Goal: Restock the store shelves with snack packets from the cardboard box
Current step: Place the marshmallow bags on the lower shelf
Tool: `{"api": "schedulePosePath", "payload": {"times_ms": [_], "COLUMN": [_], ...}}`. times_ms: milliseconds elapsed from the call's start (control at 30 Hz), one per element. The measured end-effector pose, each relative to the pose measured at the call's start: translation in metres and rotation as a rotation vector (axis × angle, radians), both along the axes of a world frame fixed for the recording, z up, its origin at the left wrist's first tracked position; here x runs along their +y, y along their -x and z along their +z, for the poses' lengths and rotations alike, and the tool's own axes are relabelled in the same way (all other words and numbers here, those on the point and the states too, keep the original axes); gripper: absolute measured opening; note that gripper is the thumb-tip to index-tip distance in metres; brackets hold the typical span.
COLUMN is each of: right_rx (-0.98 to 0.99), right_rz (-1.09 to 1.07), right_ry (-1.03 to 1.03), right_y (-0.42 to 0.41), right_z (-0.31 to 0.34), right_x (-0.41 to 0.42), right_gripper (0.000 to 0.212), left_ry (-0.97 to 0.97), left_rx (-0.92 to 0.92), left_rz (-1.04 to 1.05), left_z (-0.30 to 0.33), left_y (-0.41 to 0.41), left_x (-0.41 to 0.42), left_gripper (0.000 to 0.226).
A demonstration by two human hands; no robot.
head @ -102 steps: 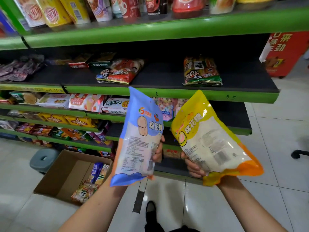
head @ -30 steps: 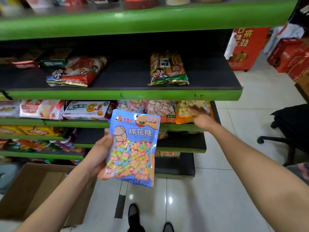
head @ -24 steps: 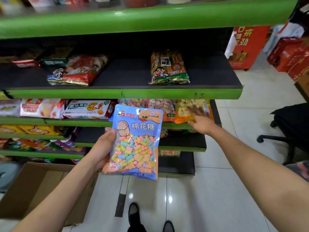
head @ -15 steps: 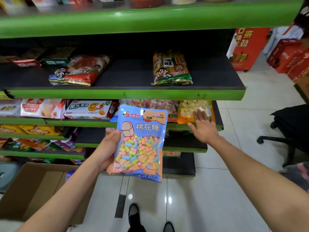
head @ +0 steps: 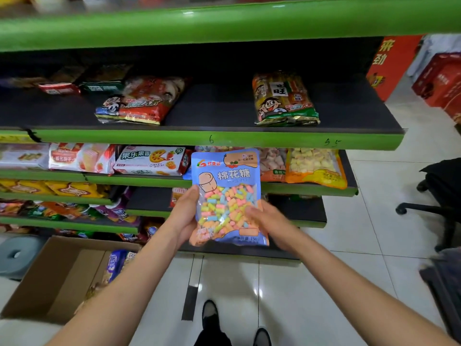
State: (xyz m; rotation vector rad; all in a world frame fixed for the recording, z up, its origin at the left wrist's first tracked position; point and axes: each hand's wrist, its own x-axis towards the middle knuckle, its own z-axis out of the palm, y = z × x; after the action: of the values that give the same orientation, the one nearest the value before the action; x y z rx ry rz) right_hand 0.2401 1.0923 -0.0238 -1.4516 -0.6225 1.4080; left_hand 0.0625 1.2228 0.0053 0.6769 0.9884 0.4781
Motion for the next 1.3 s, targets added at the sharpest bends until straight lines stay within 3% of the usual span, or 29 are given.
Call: {"api": "schedulePosePath", "payload": {"times_ms": [67,267,400,533,633,667,800,867,933,1033,1133,1300], "right_rx": [0.122,-0.017,-0.167,-0.252,-0.481,-0.564,-0.879,-0.985,-1.141,-1.473,-1.487,-1.499], "right_rz": [-0.082,-0.245,-0.301,-0.355,-0.297,-0.241,0.014,0.032,0.043,0.253,0.457,0.427], "right_ry": [-0.04,-0.087,-0.073,-0.096,-0.07,-0.039,0.094,0.099,0.115,0.126,0.218,0.243], "right_y": [0.015,-0.003,-0.011,-0.008,-0.001,0.001,0.005,0.009,0.014,0.018,0.019,0.027], "right_z": [-0.005,0.008,0.016,0.02,0.017,0.014,0.006,0.006,0.008,0.006,0.0,0.005], "right_x": [0.002,0.059,0.111,0.146,0.157,0.157,0.159,0.16,0.163,0.168,0.167,0.159], "right_gripper": [0.038,0.03,0.053,0.051,0.05,0.056,0.081,0.078,0.073,0.076,0.091,0.096], "left_ry": [-0.006,-0.158,-0.317,-0.615,-0.923,-0.978,-1.217,-1.299,-1.249,-1.306,-1.515,-1.521], "left_rx": [0.005,0.046,0.151,0.471,0.902,0.935,0.883,0.958,0.997,0.963,0.927,0.906], "left_rz": [-0.016,0.034,-0.096,-0.335,-0.712,-0.762,-1.004,-1.11,-1.129,-1.175,-1.209,-1.158], "left_z": [0.0,0.012,0.023,0.027,0.024,0.02,0.002,-0.008,-0.014,-0.017,-0.025,-0.019], "left_y": [-0.004,-0.011,-0.013,-0.019,-0.021,-0.02,-0.007,-0.008,-0.016,-0.024,-0.022,-0.021], "left_x": [0.01,0.055,0.092,0.134,0.158,0.162,0.171,0.175,0.178,0.173,0.166,0.157], "left_gripper": [0.043,0.033,0.04,0.011,0.022,0.026,0.076,0.068,0.058,0.062,0.074,0.077]}}
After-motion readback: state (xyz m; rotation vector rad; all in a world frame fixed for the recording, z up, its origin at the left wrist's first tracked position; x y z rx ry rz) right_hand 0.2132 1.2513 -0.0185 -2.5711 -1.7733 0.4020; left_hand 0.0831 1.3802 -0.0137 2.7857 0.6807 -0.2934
